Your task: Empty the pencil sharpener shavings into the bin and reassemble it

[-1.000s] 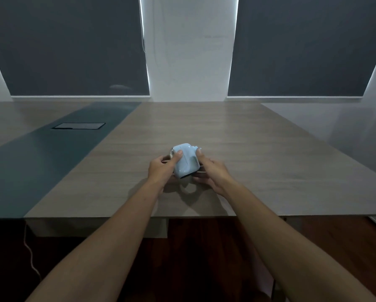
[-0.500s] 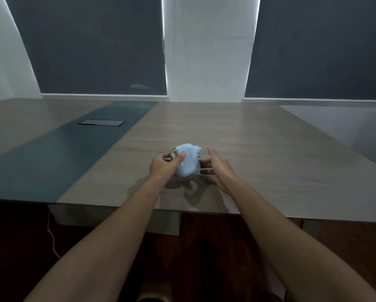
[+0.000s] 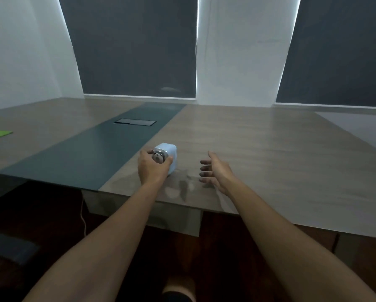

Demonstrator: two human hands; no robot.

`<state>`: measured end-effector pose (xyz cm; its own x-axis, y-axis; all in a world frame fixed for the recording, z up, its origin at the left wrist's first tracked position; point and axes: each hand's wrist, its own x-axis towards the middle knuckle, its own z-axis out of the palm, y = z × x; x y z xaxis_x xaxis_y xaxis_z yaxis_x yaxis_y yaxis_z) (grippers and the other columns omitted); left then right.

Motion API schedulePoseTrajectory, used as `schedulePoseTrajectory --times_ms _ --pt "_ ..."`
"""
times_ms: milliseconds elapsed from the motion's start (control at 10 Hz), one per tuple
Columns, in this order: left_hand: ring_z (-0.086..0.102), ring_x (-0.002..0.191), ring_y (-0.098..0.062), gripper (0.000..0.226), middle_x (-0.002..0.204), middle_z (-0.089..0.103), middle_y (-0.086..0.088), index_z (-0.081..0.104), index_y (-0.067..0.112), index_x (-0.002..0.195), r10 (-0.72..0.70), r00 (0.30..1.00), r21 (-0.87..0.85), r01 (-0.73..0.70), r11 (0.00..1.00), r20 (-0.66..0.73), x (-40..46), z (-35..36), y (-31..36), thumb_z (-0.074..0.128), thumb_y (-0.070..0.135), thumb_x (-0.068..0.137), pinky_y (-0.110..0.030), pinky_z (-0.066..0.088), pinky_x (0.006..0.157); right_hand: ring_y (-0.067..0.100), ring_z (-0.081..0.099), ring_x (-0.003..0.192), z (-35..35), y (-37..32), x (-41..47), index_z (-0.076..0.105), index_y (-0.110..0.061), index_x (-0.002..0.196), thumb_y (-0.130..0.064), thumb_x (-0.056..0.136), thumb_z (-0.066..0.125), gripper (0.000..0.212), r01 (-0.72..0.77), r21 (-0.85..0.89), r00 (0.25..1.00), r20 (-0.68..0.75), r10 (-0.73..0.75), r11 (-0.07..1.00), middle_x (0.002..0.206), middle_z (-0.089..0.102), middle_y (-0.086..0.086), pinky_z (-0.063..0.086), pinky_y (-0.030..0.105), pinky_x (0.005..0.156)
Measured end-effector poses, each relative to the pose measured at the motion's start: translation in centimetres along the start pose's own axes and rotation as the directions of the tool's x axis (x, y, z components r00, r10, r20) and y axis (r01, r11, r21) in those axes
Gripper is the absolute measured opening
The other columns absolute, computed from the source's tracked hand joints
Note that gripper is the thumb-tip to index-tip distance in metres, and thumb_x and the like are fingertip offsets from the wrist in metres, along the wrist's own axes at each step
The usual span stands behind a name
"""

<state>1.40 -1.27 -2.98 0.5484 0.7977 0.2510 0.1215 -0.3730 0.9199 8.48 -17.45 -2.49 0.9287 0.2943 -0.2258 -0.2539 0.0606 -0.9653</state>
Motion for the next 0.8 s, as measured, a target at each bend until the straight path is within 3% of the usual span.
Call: schedulePoseTrajectory --times_ms 200,400,500,600,700,800 --pt "0.059 0.111 -0.030 0.056 0.126 0.057 -0.012 0.053 0.011 0.118 0.016 0.998 0.052 -0.012 0.999 -0.069 0.1 -0.5 -0.8 0.082 0.027 0.072 -0.032 0.046 0.089 0.025 0.060 0.070 -0.1 0.5 0.4 0.064 -0.003 0.102 -0.048 0.096 0.044 0.049 -0.008 0.006 0.999 -0.035 0.009 1.000 0.086 0.060 0.013 0.058 0.039 0.068" --pt "0.060 0.110 -0.030 0.058 0.127 0.055 -0.012 0.050 0.010 0.118 -0.015 0.998 0.033 0.017 0.999 -0.064 -0.2 -0.4 -1.7 0.082 0.026 0.071 -0.033 0.048 0.089 0.024 0.060 0.071 -0.8 0.2 0.1 0.064 -0.002 0.105 -0.045 0.097 0.045 0.048 0.009 0.023 0.998 -0.063 -0.008 1.000 0.087 0.060 0.012 0.058 0.042 0.074" --pt "0.058 0.115 -0.032 0.068 0.127 0.055 -0.013 0.050 0.009 0.120 -0.017 0.998 0.075 0.022 0.997 -0.063 -0.1 -0.4 -1.5 0.085 0.033 0.067 -0.038 0.049 0.094 0.023 0.058 0.067 -1.5 -0.3 -0.2 0.064 -0.001 0.104 -0.043 0.097 0.046 0.046 0.033 0.040 0.997 -0.071 -0.030 0.999 0.083 0.058 0.012 0.056 0.038 0.065" --pt "0.051 0.124 -0.032 0.084 0.134 0.052 -0.013 0.047 0.007 0.131 0.058 0.995 0.194 -0.040 0.980 -0.086 -0.1 -0.2 -0.7 0.081 0.049 0.067 -0.043 0.046 0.101 0.024 0.060 0.070 -2.9 -0.7 -0.1 0.065 0.000 0.105 -0.040 0.097 0.046 0.046 0.089 0.001 0.989 -0.116 -0.089 0.996 0.085 0.060 0.012 0.058 0.038 0.066" --pt "0.044 0.134 -0.033 0.087 0.142 0.049 -0.015 0.046 0.005 0.137 0.245 0.963 0.297 -0.203 0.933 -0.111 -1.0 0.2 1.3 0.072 0.055 0.072 -0.047 0.037 0.112 0.023 0.063 0.078 -4.6 -1.3 -0.3 0.070 -0.002 0.106 -0.042 0.095 0.046 0.048 0.142 -0.162 0.964 -0.200 -0.174 0.976 0.090 0.065 0.009 0.060 0.043 0.081" --pt "0.038 0.142 -0.033 0.079 0.148 0.046 -0.015 0.049 0.005 0.137 0.394 0.919 0.339 -0.361 0.869 -0.031 -1.6 1.8 3.5 0.068 0.052 0.077 -0.047 0.028 0.119 0.024 0.060 0.089 -6.5 -1.7 -1.1 0.071 -0.004 0.105 -0.041 0.095 0.044 0.047 0.177 -0.441 0.905 -0.278 -0.322 0.880 0.099 0.068 0.008 0.053 0.042 0.090"
